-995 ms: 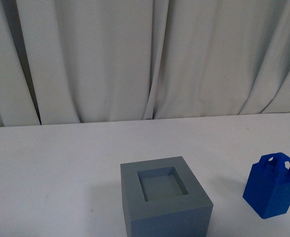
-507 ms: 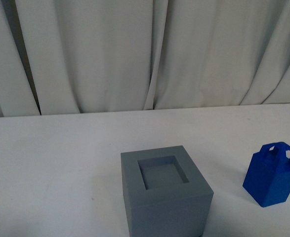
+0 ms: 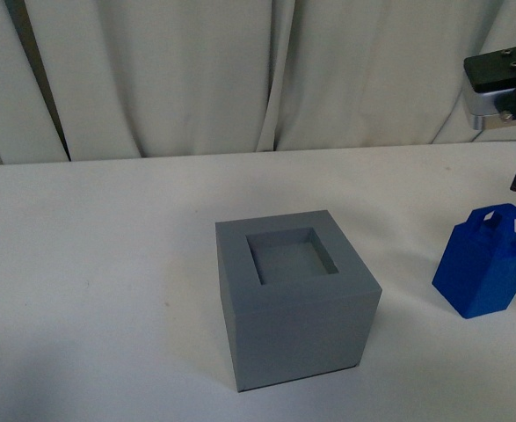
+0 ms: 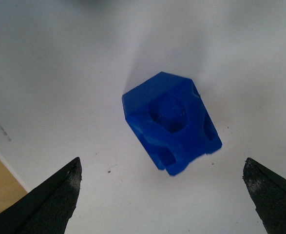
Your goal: Insert blue part into gray base
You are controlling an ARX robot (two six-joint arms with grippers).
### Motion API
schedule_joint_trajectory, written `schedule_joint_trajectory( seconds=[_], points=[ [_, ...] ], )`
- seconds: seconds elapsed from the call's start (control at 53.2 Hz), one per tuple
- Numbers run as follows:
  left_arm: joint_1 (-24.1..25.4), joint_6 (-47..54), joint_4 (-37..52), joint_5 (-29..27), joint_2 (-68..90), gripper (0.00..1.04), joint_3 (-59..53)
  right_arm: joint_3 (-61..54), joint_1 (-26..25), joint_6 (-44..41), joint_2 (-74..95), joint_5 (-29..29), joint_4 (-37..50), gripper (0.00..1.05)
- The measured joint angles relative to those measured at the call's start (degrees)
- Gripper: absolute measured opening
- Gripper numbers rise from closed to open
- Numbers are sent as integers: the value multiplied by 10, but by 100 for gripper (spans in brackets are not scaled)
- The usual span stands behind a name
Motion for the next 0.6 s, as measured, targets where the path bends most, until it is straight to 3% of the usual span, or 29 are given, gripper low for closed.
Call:
schedule_joint_trajectory(
  seconds=[0.601],
  points=[
    [0,0,0,0,0,99,0,49,34,10,85,30,7,97]
  ],
)
